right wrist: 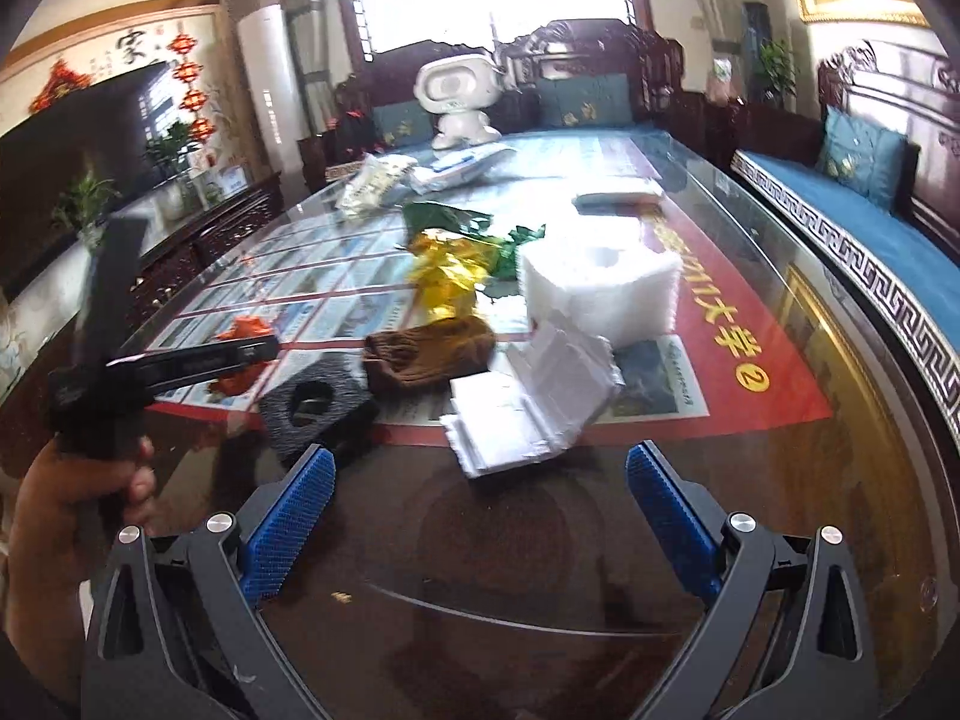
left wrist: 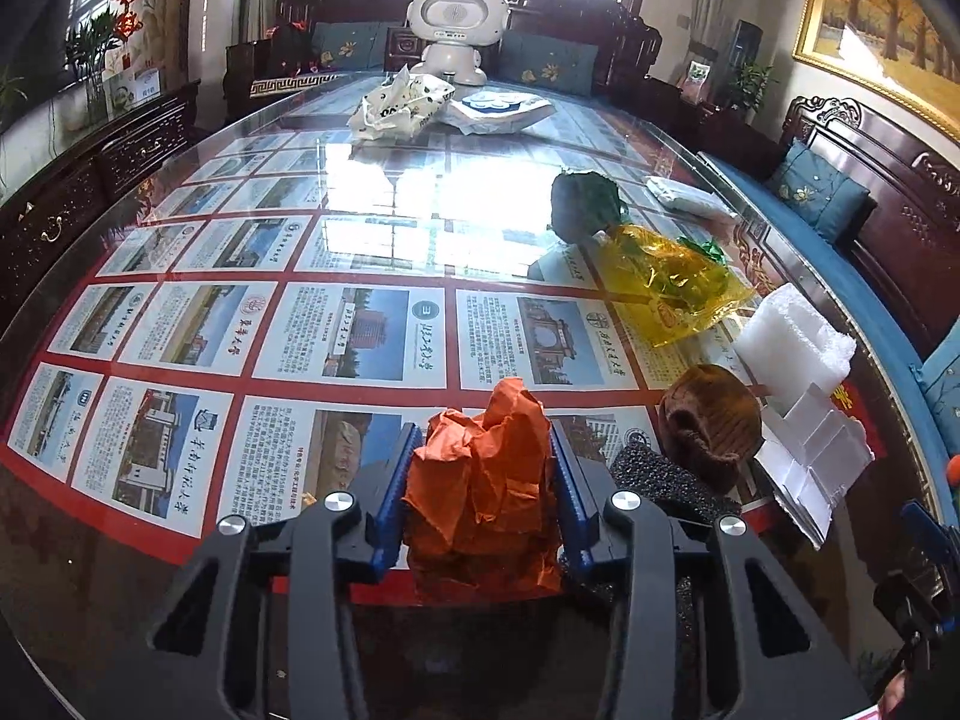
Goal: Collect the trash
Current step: 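Grasp the orange crumpled paper with the left tool while the right tool grasps white foam sheet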
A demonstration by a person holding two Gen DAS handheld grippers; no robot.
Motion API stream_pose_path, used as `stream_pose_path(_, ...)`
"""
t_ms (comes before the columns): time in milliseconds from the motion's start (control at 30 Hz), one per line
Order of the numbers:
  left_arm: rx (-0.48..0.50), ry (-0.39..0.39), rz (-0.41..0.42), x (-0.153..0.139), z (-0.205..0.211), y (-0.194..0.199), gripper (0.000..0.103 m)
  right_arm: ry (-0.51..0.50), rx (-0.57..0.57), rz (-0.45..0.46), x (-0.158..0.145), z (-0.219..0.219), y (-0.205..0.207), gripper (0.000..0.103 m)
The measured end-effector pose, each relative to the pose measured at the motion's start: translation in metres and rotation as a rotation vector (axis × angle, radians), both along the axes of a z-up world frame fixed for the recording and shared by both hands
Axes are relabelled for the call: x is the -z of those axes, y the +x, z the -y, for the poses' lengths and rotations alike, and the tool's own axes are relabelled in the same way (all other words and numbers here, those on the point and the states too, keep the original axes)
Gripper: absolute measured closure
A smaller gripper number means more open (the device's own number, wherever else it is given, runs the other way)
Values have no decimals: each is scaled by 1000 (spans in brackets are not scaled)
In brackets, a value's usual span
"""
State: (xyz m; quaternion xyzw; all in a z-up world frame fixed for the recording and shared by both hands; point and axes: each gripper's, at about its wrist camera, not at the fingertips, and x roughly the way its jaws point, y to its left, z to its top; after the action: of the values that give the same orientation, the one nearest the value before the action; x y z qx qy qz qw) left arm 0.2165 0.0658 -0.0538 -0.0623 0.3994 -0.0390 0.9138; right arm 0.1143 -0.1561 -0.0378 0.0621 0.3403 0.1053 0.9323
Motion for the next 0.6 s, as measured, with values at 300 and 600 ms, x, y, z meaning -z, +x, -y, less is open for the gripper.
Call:
stream_pose_path(300,22,-24,29,-12,8,-12,61,-26,13,-45,0,11,31,13)
stream_pose_path(600,81,-31,33,-13,28,-22,60,-30,47,-196,24,20,81,34)
